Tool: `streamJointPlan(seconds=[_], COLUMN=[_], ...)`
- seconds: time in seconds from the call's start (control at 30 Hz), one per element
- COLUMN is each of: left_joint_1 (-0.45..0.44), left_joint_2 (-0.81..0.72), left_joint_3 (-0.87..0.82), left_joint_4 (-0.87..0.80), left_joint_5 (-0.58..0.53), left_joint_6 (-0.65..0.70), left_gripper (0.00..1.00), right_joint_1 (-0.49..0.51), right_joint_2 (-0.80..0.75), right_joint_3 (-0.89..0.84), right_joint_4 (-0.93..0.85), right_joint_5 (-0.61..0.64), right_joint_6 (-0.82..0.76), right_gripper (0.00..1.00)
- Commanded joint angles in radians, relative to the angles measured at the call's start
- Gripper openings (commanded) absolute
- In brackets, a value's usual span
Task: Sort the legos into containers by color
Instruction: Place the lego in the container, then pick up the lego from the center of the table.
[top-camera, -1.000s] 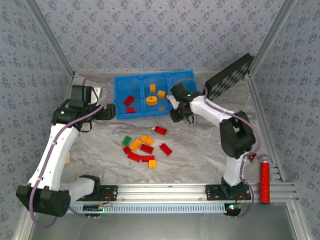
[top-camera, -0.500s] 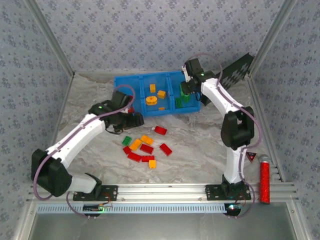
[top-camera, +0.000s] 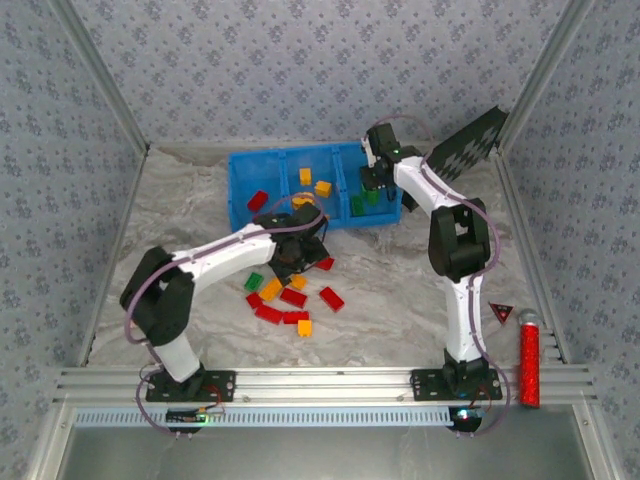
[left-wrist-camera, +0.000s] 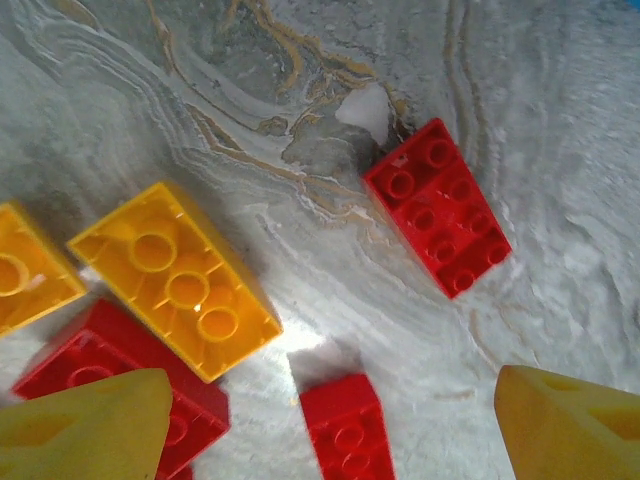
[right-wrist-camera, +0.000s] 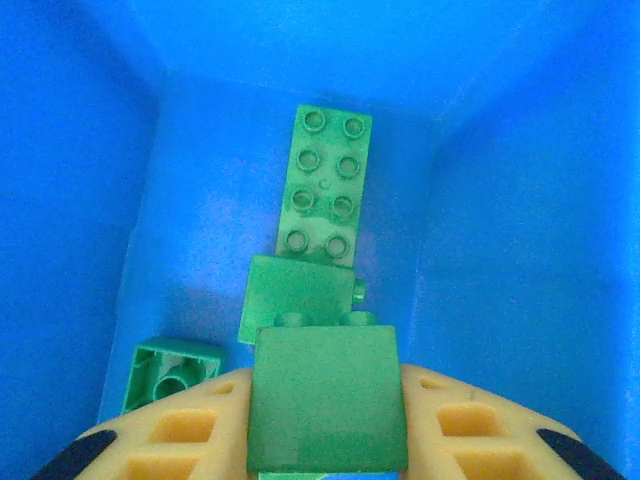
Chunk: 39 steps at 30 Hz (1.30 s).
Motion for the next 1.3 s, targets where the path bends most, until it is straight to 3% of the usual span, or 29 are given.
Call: streamJointPlan(seconds=[0.0,0.3,0.97,1.27], left_joint_1=[-0.025,-0.027,-0.021,-0.017], left_joint_2=[0.056,0.139,0.288,0.367], left_joint_3=[0.072,0.165,0.219,0.258], left_joint_4=[-0.002,-0.006,0.016,-0.043], left_joint_5=[-0.047,-0.128,-0.141,-0.122], left_joint_6=[-0.141,-0.196,-0.276,-0.296], left_gripper=[0.84,0.82,0.73,0.56], right_joint_1=[-0.005,-0.015,-0.025,-0.041], right_joint_2=[0.015,-0.014,-0.235,-0.232], right_joint_3=[-0.018,-0.027,-0.145,-0.161], right_joint_4=[0.043,0.086,0.142,0.142], right_joint_5=[0.008,-0.077,-0.117,-0.118], right_joint_6=[-0.019,-0.035,-0.029,-0.024], right_gripper=[0.37,0.58,0.57,0.56])
